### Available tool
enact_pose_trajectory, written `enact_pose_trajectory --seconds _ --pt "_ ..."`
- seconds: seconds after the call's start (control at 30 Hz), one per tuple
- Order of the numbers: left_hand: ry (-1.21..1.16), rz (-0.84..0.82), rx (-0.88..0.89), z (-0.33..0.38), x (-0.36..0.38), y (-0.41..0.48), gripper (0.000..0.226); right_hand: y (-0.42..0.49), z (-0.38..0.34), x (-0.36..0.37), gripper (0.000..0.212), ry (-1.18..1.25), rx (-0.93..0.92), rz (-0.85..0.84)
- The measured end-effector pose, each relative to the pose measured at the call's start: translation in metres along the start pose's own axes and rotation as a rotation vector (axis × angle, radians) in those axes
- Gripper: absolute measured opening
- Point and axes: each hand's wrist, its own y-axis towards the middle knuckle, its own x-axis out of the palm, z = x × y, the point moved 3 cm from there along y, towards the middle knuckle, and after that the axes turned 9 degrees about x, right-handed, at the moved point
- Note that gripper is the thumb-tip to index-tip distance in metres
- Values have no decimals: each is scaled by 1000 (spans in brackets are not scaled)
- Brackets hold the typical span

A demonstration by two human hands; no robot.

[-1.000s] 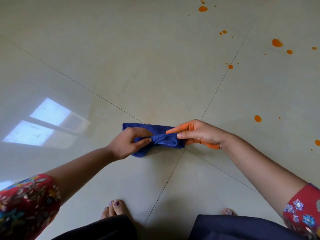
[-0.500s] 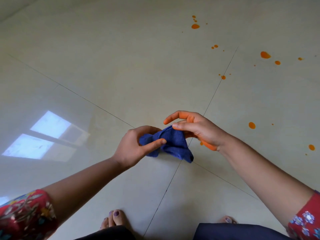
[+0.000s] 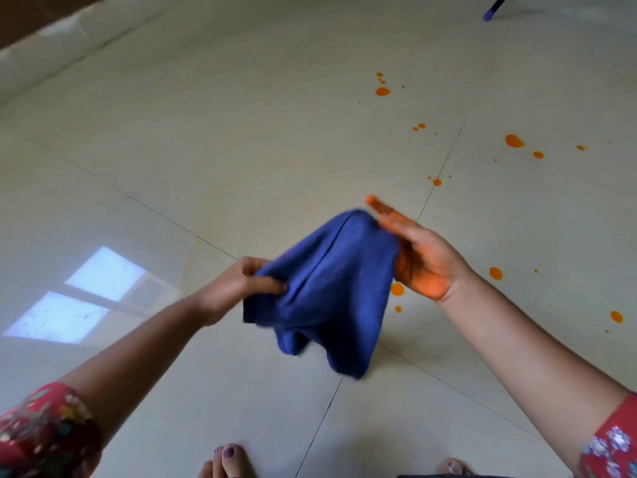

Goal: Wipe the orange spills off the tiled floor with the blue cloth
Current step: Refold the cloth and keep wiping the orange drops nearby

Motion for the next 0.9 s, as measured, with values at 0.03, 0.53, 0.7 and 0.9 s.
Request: enact_pose_trajectory --seconds 0.03,0.53,0.7,0.9 --pt "-222 12 -17 9 -2 0 46 5 3 -9 28 106 25 43" --pt "-180 631 -337 -37 -5 6 48 14 50 -29 6 -403 -43 451" --pt "-122 490 -108 4 -13 12 95 18 22 -14 46 -497 -161 412" --pt "-113 385 217 48 -29 16 81 23 -14 -2 68 -387 -236 188"
